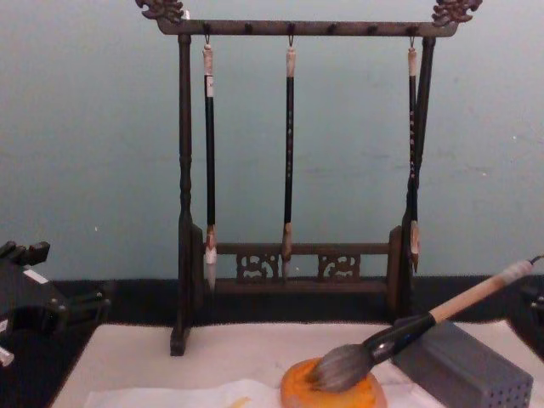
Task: Pick up the brush from the inkstone, write on the paper, then place the brush back to its original position.
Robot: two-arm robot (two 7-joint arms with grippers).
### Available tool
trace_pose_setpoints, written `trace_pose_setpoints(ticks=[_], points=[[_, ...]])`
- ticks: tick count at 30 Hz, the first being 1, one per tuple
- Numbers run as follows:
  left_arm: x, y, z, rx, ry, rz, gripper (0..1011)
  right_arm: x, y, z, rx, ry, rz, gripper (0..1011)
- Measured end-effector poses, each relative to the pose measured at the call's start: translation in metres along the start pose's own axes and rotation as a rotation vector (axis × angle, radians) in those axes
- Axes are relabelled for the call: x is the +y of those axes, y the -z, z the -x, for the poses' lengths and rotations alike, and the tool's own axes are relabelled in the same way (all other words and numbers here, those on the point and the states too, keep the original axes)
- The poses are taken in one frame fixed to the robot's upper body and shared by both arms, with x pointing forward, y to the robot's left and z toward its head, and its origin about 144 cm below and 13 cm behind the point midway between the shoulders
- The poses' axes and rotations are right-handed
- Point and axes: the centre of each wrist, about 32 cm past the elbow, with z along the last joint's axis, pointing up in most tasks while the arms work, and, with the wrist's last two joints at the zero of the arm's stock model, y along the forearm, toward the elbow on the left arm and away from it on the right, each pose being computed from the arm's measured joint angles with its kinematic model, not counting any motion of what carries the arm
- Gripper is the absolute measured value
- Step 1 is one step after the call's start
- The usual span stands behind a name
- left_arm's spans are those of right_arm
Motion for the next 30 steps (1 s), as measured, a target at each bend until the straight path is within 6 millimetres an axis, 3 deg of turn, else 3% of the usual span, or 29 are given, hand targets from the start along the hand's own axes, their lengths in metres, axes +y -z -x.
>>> trace_pose_setpoints(ticks=[30], points=[[0.0, 0.0, 0.0, 0.0, 0.0, 0.0, 1001, -0.0001, 0.0001, -0.0003, -0.002, 0.0, 0.0, 1000]])
